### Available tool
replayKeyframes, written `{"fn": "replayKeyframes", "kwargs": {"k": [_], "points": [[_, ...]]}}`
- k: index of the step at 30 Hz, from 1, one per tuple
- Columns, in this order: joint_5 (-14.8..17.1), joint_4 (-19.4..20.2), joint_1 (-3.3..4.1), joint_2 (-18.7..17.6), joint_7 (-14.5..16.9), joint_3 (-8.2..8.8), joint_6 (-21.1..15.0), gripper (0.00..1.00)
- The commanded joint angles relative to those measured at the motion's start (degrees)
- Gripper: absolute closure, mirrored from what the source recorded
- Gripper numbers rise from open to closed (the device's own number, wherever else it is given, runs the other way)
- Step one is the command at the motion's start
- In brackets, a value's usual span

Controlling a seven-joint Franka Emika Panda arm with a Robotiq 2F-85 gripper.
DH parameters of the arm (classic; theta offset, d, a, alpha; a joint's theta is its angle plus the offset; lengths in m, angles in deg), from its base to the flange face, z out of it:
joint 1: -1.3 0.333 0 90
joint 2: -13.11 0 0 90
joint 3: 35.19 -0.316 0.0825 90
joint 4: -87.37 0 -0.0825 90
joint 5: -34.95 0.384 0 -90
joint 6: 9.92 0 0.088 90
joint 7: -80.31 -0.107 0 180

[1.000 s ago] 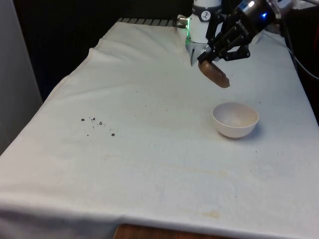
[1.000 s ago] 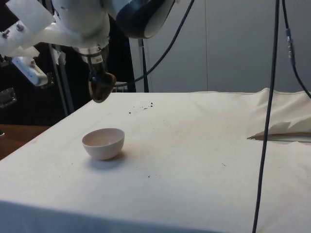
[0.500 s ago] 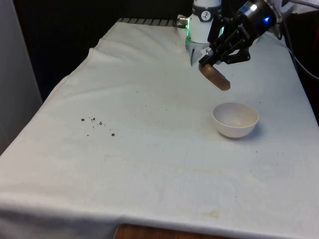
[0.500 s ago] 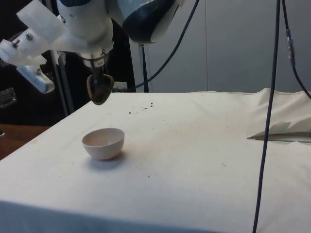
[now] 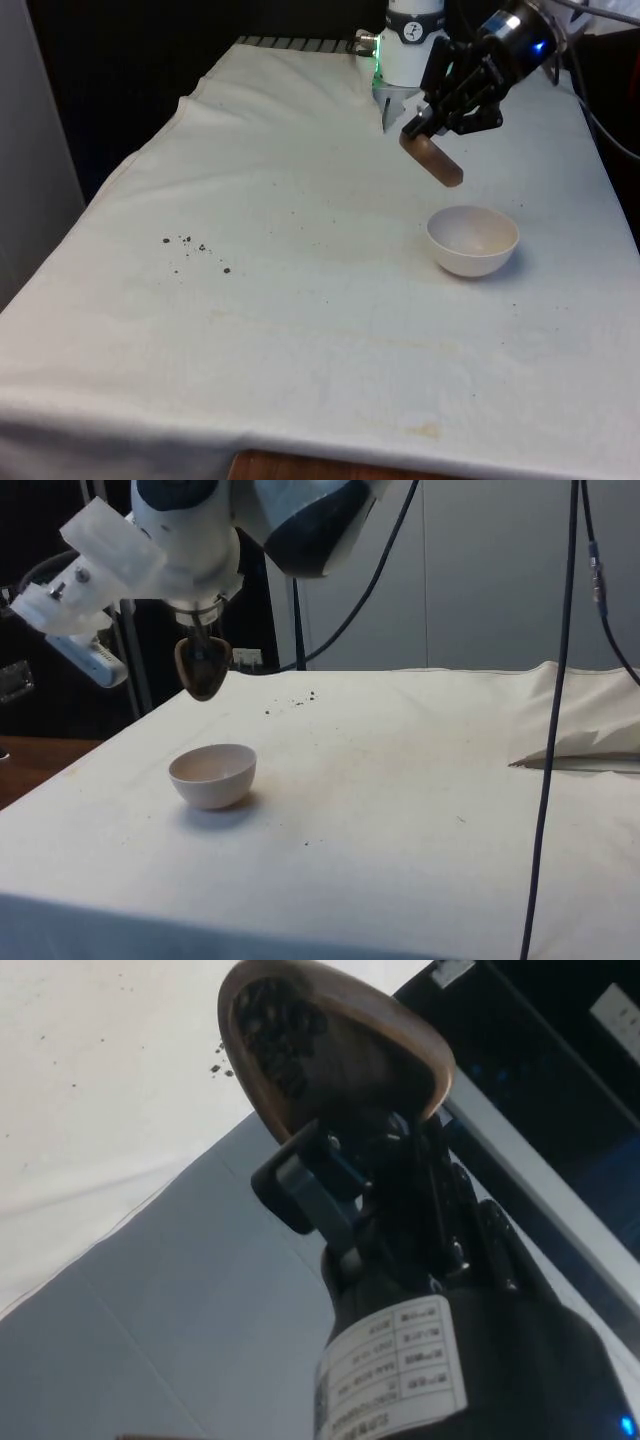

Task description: Pour the coffee beans from the cup into the bowl.

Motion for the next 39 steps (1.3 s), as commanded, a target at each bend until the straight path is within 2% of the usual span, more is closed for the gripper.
{"fn": "replayKeyframes", "kwargs": {"k": [1,8,12,14,15,20,22,23,24,31,32,39], "points": [[-0.9,0.2,-0.17,-0.1,0.3,0.00,-1.1,1.00],[-2.3,0.6,0.06,-0.1,0.7,-0.23,-1.4,1.00],[-2.7,0.4,0.29,-0.3,1.1,-1.15,-1.0,1.00],[-2.5,0.5,0.11,-0.1,0.9,-1.38,-0.9,1.00],[-2.8,0.3,0.40,-0.5,1.1,-1.55,-0.8,1.00],[-3.7,0.5,0.74,-1.1,0.5,-2.98,-0.1,1.00],[-4.2,0.5,0.74,-1.5,0.2,-3.50,0.3,1.00],[-3.9,0.5,0.40,-1.4,0.3,-3.72,0.3,1.00],[-5.0,0.5,0.74,-1.8,-0.1,-3.95,0.6,1.00],[-8.2,0.7,0.69,-2.6,-0.5,-4.58,1.1,1.00],[-7.4,0.6,0.52,-2.6,-0.3,-4.70,1.2,1.00],[-11.1,1.4,0.74,-2.8,-0.4,-4.70,1.7,1.00]]}}
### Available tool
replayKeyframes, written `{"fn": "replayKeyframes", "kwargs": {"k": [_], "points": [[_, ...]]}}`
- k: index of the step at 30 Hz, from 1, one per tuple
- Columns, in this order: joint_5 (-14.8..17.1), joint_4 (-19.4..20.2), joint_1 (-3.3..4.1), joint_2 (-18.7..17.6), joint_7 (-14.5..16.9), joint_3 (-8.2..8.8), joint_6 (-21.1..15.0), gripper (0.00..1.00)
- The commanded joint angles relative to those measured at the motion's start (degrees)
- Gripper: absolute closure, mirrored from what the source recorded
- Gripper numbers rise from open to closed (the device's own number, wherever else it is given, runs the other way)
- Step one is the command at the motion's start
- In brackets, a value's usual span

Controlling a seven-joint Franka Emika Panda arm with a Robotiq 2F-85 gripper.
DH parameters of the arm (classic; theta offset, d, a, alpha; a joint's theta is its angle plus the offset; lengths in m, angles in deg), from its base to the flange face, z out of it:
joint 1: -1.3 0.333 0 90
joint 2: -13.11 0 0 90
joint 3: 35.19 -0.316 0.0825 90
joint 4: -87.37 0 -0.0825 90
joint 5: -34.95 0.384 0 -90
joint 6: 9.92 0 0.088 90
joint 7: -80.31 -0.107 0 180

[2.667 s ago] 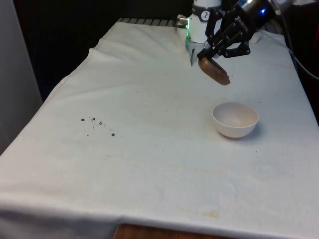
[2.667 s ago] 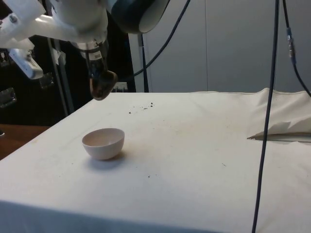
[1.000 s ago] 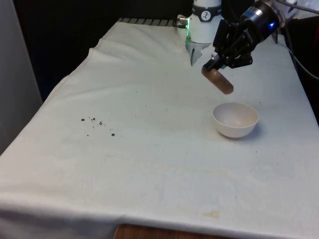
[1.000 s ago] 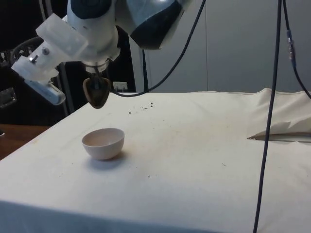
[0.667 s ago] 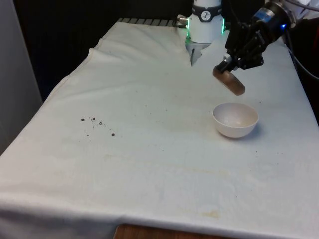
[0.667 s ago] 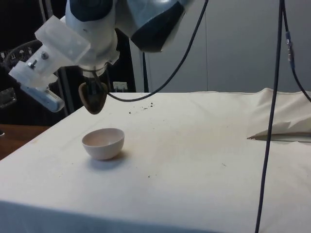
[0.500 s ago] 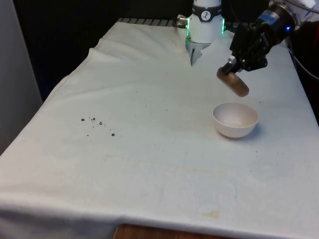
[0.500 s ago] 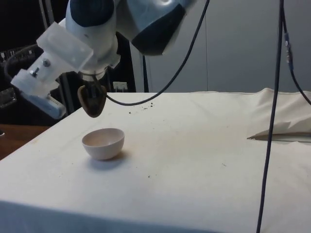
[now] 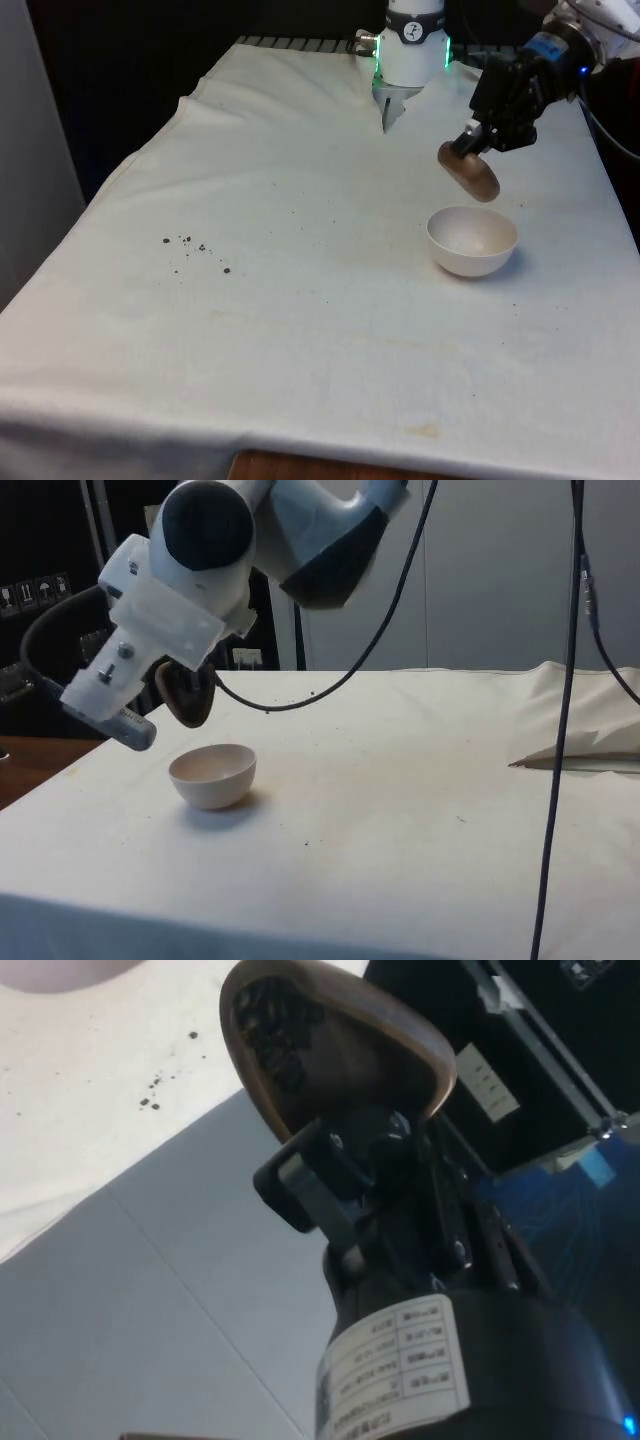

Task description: Pour the coffee beans from the cup into the bowl.

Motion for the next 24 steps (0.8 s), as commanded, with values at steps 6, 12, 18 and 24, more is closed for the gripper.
{"fn": "replayKeyframes", "kwargs": {"k": [6,12,18,24], "points": [[-2.3,0.8,0.40,0.1,-0.1,-0.52,1.4,1.00],[-2.4,0.9,0.17,-0.1,0.0,-1.72,3.0,1.00],[-2.5,0.9,0.17,-0.1,0.0,-1.72,3.2,1.00],[-3.3,1.5,0.34,0.1,-0.4,-2.01,4.0,1.00]]}}
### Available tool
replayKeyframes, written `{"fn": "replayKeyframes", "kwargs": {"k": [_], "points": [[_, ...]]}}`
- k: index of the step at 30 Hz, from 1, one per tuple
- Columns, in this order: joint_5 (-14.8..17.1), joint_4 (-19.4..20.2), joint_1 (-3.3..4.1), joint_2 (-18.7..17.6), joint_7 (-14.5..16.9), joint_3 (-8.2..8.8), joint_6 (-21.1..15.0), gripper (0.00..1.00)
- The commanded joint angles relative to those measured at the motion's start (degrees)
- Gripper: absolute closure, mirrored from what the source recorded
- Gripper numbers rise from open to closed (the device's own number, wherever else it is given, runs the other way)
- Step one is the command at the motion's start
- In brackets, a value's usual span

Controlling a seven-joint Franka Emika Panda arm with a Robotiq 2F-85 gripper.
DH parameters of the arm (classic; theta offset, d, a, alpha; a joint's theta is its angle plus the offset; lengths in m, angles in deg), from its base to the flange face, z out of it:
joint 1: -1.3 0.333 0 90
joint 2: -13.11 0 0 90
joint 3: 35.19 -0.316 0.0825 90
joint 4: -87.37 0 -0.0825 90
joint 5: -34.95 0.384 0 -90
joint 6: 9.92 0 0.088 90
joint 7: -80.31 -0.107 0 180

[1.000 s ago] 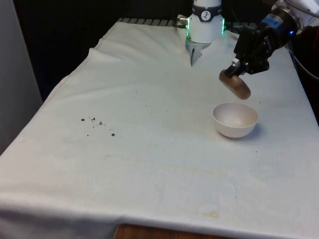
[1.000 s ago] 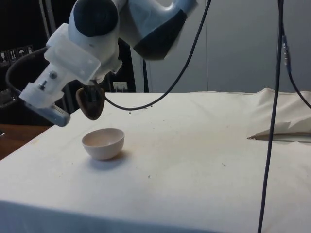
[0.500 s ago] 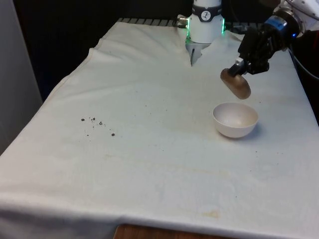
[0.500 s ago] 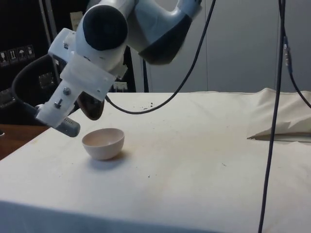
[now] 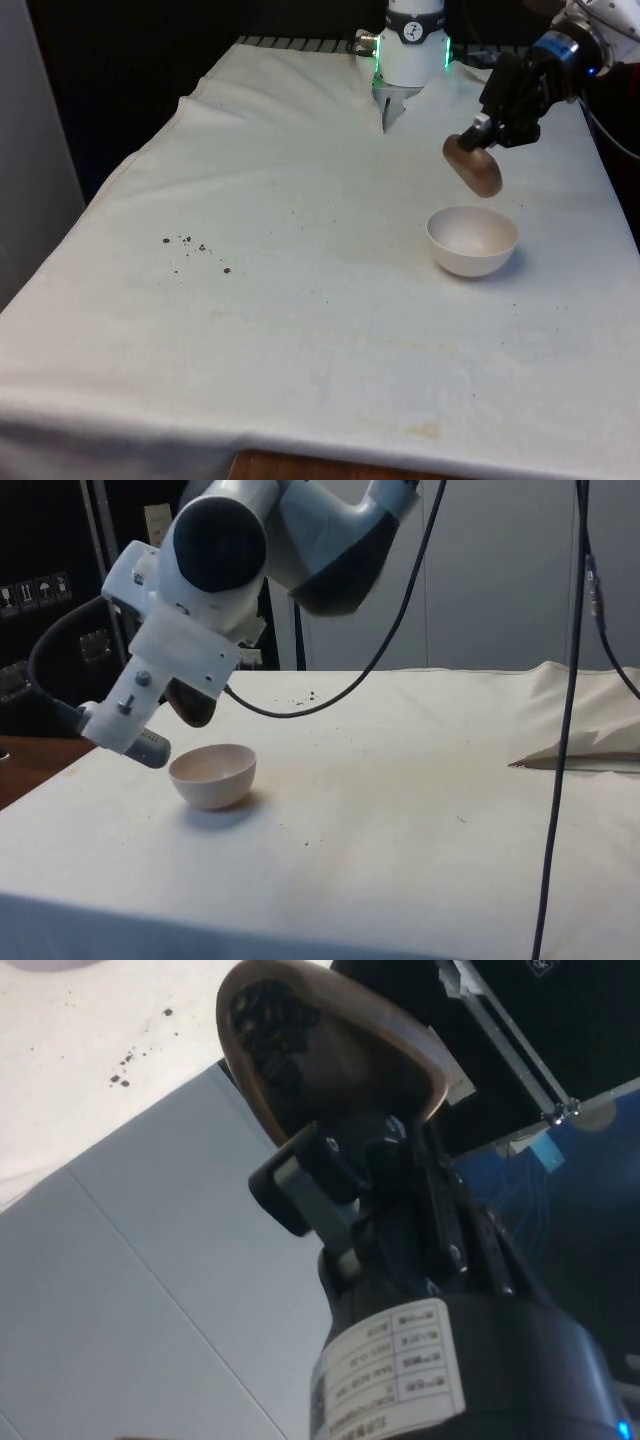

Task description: Pour the coffee beans from the cup into the bowl.

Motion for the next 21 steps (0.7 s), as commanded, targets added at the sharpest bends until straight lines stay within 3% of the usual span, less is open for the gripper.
{"fn": "replayKeyframes", "kwargs": {"k": [1,13,14,15,21], "points": [[-0.7,0.5,0.17,0.1,-0.4,0.00,0.4,1.00],[-2.8,1.2,0.40,-0.3,-0.9,-0.40,4.3,1.00],[-2.5,1.1,0.11,-0.3,-0.7,-0.52,4.0,1.00],[-3.0,1.3,0.40,-0.4,-1.1,-0.52,4.6,1.00],[-4.5,1.8,0.40,-0.6,-2.1,-1.38,7.7,1.00]]}}
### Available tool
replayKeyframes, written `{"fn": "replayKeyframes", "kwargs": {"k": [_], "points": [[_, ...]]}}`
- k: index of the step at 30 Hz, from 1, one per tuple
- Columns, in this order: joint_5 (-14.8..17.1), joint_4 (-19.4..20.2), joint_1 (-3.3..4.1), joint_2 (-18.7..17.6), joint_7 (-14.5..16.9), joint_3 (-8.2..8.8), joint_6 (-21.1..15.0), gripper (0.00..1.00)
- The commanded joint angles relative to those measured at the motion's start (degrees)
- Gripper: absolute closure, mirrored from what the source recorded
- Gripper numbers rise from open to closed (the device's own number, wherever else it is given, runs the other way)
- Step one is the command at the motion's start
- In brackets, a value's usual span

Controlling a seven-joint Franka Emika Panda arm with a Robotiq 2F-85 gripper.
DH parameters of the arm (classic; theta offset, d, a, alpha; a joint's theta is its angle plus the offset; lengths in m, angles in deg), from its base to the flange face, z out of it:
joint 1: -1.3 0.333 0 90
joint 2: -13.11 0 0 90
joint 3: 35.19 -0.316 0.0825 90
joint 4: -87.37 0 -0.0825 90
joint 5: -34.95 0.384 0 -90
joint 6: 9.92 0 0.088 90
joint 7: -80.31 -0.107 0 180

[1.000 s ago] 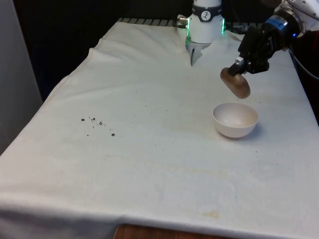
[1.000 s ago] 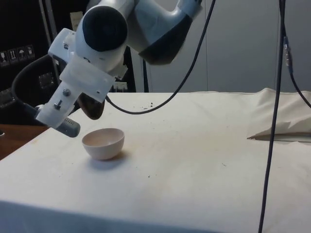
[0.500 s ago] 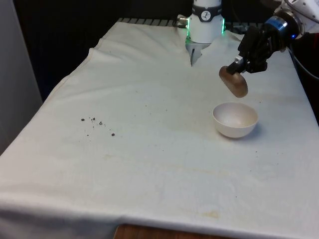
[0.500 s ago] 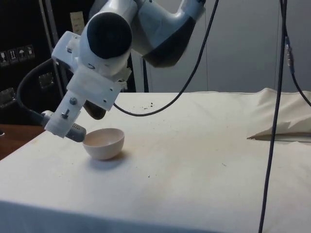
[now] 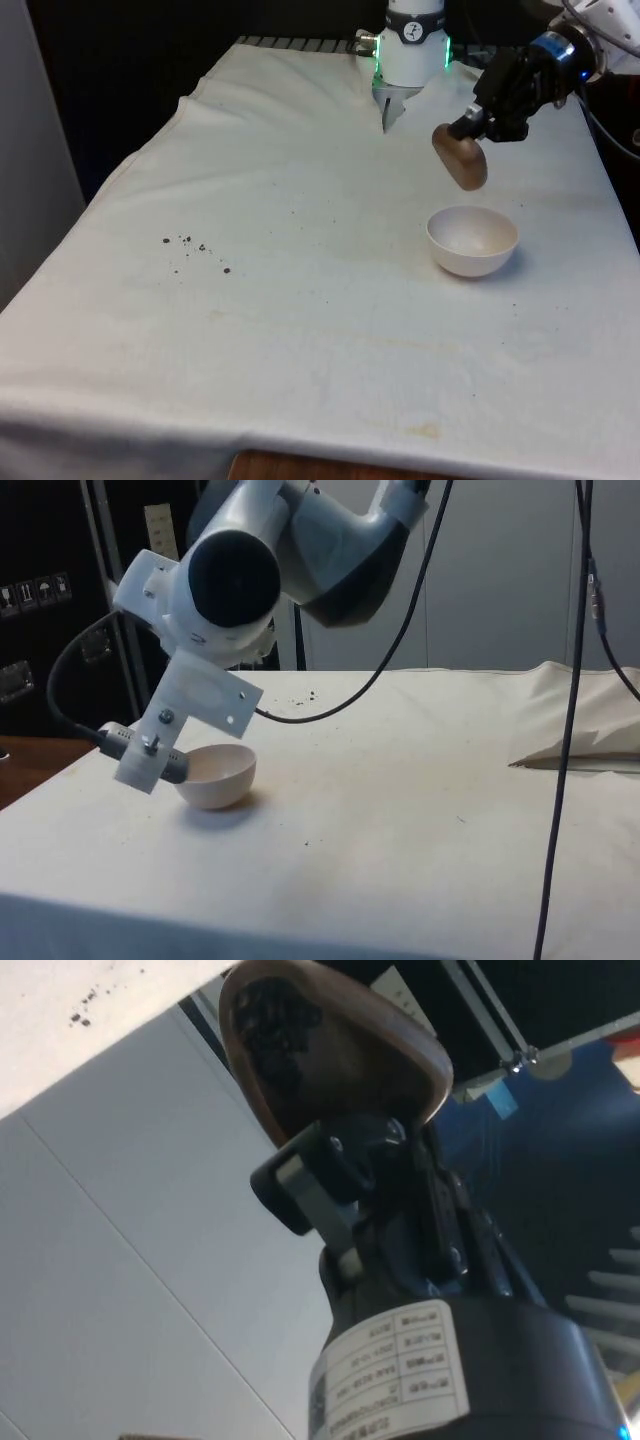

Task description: Pour the coffee beans from the cup into the bowl.

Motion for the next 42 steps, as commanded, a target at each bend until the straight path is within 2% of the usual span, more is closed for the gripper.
{"fn": "replayKeyframes", "kwargs": {"k": [1,2,3,10,11,12,14,19,20,21,22,28,29,30,32,36,39,42], "points": [[-0.6,0.2,0.29,0.0,-0.3,0.06,0.6,1.00],[-0.3,0.2,0.00,-0.1,-0.2,-0.11,0.5,1.00],[-0.8,0.3,0.34,0.0,-0.5,-0.11,1.1,1.00],[-2.1,0.3,0.63,-0.6,-1.1,-1.72,5.6,1.00],[-1.7,0.5,0.11,-0.4,-1.0,-1.78,4.6,1.00],[-2.5,0.1,0.69,-1.0,-1.0,-2.35,6.8,1.00],[-2.6,-0.1,0.69,-1.3,-1.0,-2.69,7.5,1.00],[-4.0,-1.3,0.86,-3.1,-1.0,-4.81,11.9,1.00],[-3.7,-0.9,0.29,-2.7,-1.1,-4.98,11.1,1.00],[-4.2,-1.5,0.86,-3.4,-1.0,-5.16,12.5,1.00],[-4.8,-1.9,0.97,-4.2,-1.0,-5.79,14.1,1.00],[-6.6,-2.6,0.86,-6.1,-1.1,-7.33,17.9,1.00],[-6.4,-2.5,0.52,-6.0,-1.3,-7.62,17.6,1.00],[-6.9,-2.6,0.86,-6.4,-1.3,-7.45,18.4,1.00],[-7.7,-2.5,0.92,-6.9,-1.4,-7.68,19.8,1.00],[-8.7,-2.3,0.92,-7.5,-1.5,-7.96,21.4,1.00],[-9.2,-2.2,0.63,-7.8,-1.5,-8.25,22.1,1.00],[-10.2,-2.1,0.74,-7.9,-0.8,-8.08,22.3,1.00]]}}
